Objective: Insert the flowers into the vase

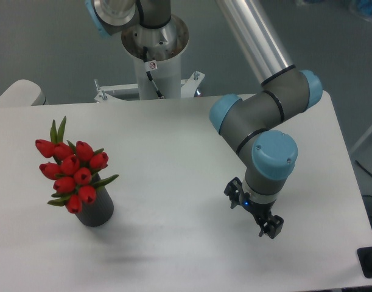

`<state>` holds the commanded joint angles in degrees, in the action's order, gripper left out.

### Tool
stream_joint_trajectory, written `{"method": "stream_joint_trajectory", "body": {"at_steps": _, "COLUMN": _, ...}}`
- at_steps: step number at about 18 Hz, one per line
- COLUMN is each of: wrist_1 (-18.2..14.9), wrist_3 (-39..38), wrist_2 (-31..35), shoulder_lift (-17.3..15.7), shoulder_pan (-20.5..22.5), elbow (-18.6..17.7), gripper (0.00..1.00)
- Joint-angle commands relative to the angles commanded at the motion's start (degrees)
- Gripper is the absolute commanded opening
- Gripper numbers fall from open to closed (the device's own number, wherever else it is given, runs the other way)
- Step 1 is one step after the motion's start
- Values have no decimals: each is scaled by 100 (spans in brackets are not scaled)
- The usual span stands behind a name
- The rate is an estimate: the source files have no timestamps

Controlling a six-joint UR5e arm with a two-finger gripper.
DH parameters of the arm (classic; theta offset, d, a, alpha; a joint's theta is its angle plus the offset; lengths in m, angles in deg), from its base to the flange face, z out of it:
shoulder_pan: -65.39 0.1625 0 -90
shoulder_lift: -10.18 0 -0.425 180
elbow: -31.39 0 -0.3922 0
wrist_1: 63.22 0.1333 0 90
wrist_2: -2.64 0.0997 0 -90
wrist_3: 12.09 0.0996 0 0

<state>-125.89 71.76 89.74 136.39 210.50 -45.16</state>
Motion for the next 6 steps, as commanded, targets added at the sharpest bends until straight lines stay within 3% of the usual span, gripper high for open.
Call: {"method": "stream_joint_trajectory", "body": {"at_steps": 6, "wrist_1": -52, "wrist_3": 9, "wrist_2": 228, "shoulder_lift": 0, "shoulder_pan": -35, "elbow": 17, "gripper": 100}}
